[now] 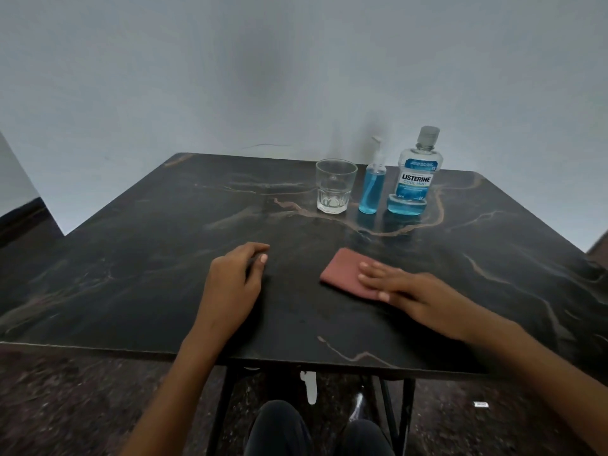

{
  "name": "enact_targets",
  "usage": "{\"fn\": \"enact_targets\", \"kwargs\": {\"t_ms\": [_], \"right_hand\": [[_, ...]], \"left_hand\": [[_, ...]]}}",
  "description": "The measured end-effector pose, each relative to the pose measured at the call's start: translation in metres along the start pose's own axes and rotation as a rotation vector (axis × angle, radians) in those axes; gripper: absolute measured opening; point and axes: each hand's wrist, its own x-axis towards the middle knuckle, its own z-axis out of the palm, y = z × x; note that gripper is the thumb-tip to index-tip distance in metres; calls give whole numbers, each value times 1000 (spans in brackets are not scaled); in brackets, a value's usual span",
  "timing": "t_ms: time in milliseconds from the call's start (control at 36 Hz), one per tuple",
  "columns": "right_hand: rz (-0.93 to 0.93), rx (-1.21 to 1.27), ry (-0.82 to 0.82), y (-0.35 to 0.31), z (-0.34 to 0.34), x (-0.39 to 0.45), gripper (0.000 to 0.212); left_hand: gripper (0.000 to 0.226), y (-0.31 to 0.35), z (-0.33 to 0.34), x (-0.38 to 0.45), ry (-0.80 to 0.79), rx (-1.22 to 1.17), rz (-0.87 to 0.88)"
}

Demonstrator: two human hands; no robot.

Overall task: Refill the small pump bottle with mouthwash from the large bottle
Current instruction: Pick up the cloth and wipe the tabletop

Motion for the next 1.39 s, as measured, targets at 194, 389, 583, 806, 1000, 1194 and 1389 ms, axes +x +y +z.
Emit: {"fn": "enact_targets", "kwargs": {"t_ms": [194, 389, 583, 806, 1000, 1194, 1389], "right_hand": [[128, -90, 28, -8, 6, 61, 44], [-45, -63, -54, -56, 39, 88, 43], [-194, 33, -85, -64, 41, 32, 40], [-54, 216, 7, -31, 18, -48, 39], [118, 202, 202, -10, 13, -84, 42], [351, -28, 367, 19, 8, -67, 39], [535, -146, 325, 47, -15, 3, 41]], "left_hand": [[18, 1, 1, 1, -13, -4, -2], [19, 1, 2, 2, -17, 4, 8], [17, 1, 3, 2, -34, 48, 49], [16, 1, 2, 0, -72, 34, 52], [16, 1, 2, 1, -98, 41, 61], [15, 2, 2, 1, -93, 41, 68], [17, 1, -7, 4, -32, -151, -88]]}}
